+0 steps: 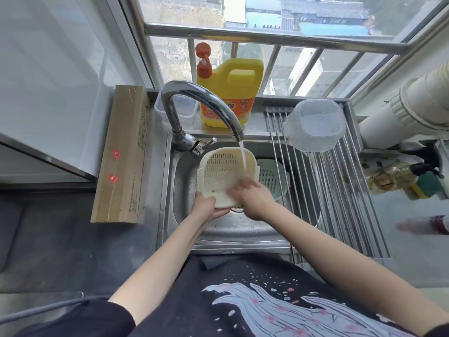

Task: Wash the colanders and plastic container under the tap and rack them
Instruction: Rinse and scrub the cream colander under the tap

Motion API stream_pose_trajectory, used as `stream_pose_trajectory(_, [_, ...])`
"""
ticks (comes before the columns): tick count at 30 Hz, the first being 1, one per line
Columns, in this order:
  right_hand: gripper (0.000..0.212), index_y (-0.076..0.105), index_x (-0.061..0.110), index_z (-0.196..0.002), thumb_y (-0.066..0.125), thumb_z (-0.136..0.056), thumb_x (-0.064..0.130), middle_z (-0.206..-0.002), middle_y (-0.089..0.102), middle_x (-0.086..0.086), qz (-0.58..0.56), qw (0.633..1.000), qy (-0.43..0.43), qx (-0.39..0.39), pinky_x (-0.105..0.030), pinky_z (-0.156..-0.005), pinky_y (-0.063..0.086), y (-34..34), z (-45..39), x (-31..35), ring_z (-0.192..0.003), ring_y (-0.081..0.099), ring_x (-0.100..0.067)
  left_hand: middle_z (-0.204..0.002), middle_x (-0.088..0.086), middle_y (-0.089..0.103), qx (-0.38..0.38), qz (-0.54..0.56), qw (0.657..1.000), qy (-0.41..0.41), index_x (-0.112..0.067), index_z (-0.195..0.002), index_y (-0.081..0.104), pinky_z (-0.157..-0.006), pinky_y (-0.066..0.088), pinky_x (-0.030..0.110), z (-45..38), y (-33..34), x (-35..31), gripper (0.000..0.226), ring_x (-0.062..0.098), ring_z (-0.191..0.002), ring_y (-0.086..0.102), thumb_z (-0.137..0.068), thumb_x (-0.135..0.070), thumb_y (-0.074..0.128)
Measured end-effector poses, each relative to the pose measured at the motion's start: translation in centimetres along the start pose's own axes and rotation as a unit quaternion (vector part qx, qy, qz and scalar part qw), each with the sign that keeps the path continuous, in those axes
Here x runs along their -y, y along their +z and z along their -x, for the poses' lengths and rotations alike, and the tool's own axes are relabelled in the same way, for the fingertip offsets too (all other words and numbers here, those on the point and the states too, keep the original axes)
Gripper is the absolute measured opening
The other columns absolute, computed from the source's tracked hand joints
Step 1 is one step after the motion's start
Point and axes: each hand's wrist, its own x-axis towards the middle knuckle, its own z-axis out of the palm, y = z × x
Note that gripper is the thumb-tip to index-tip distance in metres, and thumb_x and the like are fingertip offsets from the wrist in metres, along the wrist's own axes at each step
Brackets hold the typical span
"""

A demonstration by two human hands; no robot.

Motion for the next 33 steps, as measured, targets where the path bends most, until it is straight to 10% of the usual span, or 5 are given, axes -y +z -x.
stream_pose_trajectory(8, [0.066,0.026,0.014,-0.145,0.048,-0.084,0.004,-0.138,0.047,-0.016,-0.225,0.974,0.043,-0.001,-0.044,-0.092,0.048,-0.3,-0.1,0.7,-0.117,0.052,-0.037,-0.130,0.025,0.049,0.030,-0.001,1.000,-0.009,-0.007,-0.137,0.029,-0.054,0.060,0.038,-0.3,0.3,0.4,0.051,0.035,-0.080,0.065,-0.090,0.013,0.030])
stream_pose_trajectory(12, [0.083,0.000,0.018,-0.153,0.050,-0.089,0.001,-0.160,0.001,-0.011,-0.151,0.988,0.025,-0.004,-0.042,-0.108,0.035,-0.5,-0.9,1.2,-0.143,0.018,-0.033,-0.104,0.022,0.062,0.066,0.009,0.997,-0.024,-0.002,-0.129,0.040,-0.063,0.060,0.042,0.1,0.2,0.0,0.043,0.036,-0.081,0.067,-0.090,0.015,0.033])
stream_pose_trajectory(17, [0.058,0.040,0.033,-0.141,0.043,-0.091,0.004,-0.123,0.062,-0.004,-0.110,0.993,-0.027,0.033,-0.033,-0.077,0.047,-1.4,0.3,0.4,-0.103,0.060,-0.027,-0.103,0.022,0.061,0.084,-0.016,0.996,-0.032,0.000,-0.124,0.041,-0.067,0.060,0.041,0.5,-0.8,0.1,0.033,0.036,-0.083,0.066,-0.093,0.011,0.039])
stream_pose_trajectory(23, [0.088,0.017,0.032,-0.150,0.041,-0.078,-0.013,-0.158,0.020,-0.001,-0.166,0.982,-0.074,0.054,-0.036,-0.098,0.042,-0.2,0.9,1.2,-0.136,0.037,-0.027,-0.119,0.028,0.060,0.090,-0.036,0.995,-0.014,0.000,-0.134,0.036,-0.061,0.059,0.036,0.0,-0.8,0.1,0.042,0.029,-0.079,0.072,-0.092,0.007,0.042])
stream_pose_trajectory(33, [0.078,0.017,0.017,-0.151,0.049,-0.084,-0.003,-0.152,0.032,-0.007,-0.077,0.991,-0.059,-0.088,-0.036,-0.112,0.025,-0.6,0.4,1.2,-0.139,0.031,-0.024,-0.123,0.025,0.056,0.083,-0.048,0.995,0.014,-0.001,-0.135,0.032,-0.066,0.061,0.040,0.4,-0.3,-0.8,0.043,0.036,-0.092,0.067,-0.093,0.008,0.035])
